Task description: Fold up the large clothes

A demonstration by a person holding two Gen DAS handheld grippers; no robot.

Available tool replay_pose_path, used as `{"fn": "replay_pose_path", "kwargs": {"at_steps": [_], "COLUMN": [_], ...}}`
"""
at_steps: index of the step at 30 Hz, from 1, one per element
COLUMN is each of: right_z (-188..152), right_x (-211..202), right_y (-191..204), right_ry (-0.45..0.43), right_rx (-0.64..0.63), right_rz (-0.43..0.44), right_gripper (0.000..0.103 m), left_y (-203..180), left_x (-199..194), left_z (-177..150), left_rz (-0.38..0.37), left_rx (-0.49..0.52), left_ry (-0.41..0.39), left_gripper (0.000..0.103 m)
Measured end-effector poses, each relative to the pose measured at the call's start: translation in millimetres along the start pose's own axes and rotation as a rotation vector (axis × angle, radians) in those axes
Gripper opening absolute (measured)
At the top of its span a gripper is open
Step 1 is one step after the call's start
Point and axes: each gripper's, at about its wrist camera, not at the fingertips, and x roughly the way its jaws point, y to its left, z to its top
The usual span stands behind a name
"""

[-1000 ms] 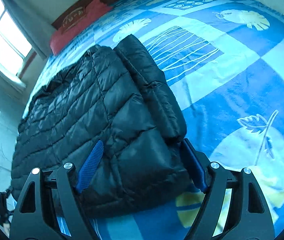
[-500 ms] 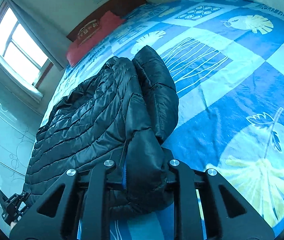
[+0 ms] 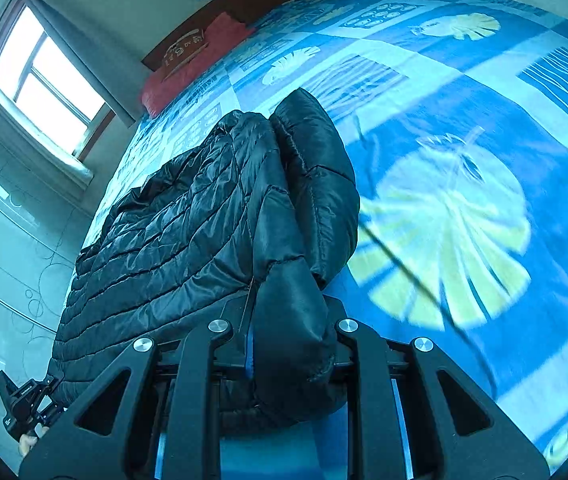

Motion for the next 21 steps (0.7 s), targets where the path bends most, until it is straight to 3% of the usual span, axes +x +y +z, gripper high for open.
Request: {"fn": "replay_pose_path", "kwargs": {"at_steps": [21], "right_z": [-21], "right_x": [-4], "right_y": [-18], "right_ry": [0.003], "right_rx": [0.021], "right_rz": [0.015], "right_gripper": [0.025], "left_y": [13], "left_x": [-6], "left_z": [-24], "left_rz": [0.046], "left_rx": [0.071], "left_ry": [-0.015], "left_gripper": [0.023]}}
